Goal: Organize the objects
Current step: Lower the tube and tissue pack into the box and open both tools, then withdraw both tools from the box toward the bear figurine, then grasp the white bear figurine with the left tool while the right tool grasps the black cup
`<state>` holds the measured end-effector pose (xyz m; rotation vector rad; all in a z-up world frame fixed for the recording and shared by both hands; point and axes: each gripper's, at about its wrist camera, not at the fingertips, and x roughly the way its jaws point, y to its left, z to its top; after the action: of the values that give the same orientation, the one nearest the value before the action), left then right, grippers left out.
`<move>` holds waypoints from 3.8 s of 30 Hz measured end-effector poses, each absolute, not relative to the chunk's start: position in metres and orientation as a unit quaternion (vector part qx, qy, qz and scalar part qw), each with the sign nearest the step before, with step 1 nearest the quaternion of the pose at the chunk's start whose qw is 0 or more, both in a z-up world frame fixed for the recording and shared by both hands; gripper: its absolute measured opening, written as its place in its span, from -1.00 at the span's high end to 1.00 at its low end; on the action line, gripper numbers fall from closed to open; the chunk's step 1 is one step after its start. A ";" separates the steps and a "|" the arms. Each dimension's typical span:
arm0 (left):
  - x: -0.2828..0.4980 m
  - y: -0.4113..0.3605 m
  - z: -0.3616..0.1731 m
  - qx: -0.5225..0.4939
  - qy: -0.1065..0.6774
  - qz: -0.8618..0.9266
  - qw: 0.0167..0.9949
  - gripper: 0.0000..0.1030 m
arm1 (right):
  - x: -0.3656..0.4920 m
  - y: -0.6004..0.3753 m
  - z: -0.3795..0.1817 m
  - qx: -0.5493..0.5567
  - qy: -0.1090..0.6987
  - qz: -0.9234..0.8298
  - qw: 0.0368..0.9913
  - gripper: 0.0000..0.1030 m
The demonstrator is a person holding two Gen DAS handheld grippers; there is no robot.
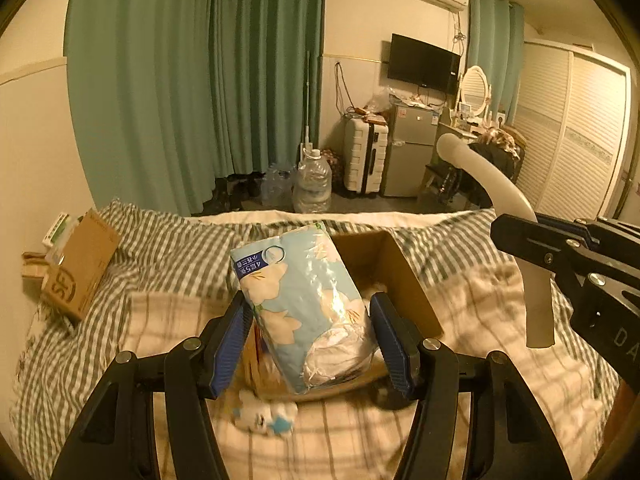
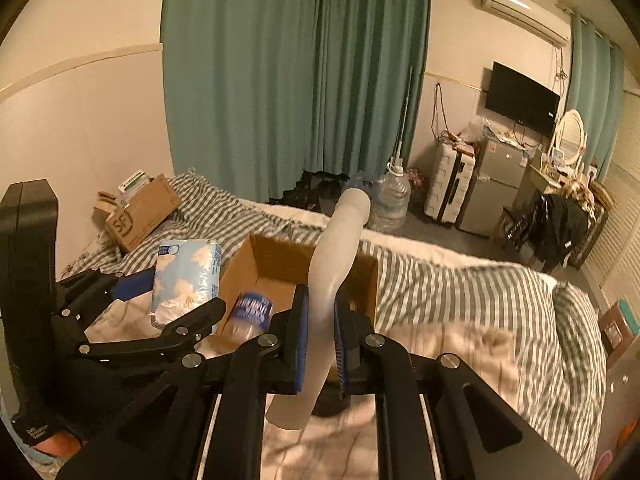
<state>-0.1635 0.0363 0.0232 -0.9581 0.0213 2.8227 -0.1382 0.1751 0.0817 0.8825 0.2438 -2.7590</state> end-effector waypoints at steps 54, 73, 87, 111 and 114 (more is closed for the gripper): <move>-0.107 -0.028 -0.050 -0.352 -0.017 0.936 -0.005 -1.00 | -0.092 0.209 0.014 0.314 0.049 -0.947 0.040 -0.89; -0.164 -0.013 -0.139 -0.442 0.012 0.897 0.014 -1.00 | -0.169 0.199 -0.070 0.405 0.060 -0.911 0.039 -0.89; -0.188 -0.012 -0.178 -0.501 0.002 0.865 0.027 -0.62 | -0.189 0.192 -0.126 0.478 0.078 -0.874 0.026 -0.89; -0.154 -0.025 -0.142 -0.446 -0.018 0.895 0.011 -0.61 | -0.203 0.183 -0.156 0.506 0.084 -0.858 0.033 -0.47; -0.146 -0.026 -0.136 -0.438 -0.021 0.899 0.006 -0.61 | -0.194 0.178 -0.149 0.496 0.091 -0.863 0.037 -0.47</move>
<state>-0.1462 -0.0260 -0.1362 -1.3694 -0.0645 2.8130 -0.1944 0.1776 -0.1488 1.5217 0.2806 -2.6494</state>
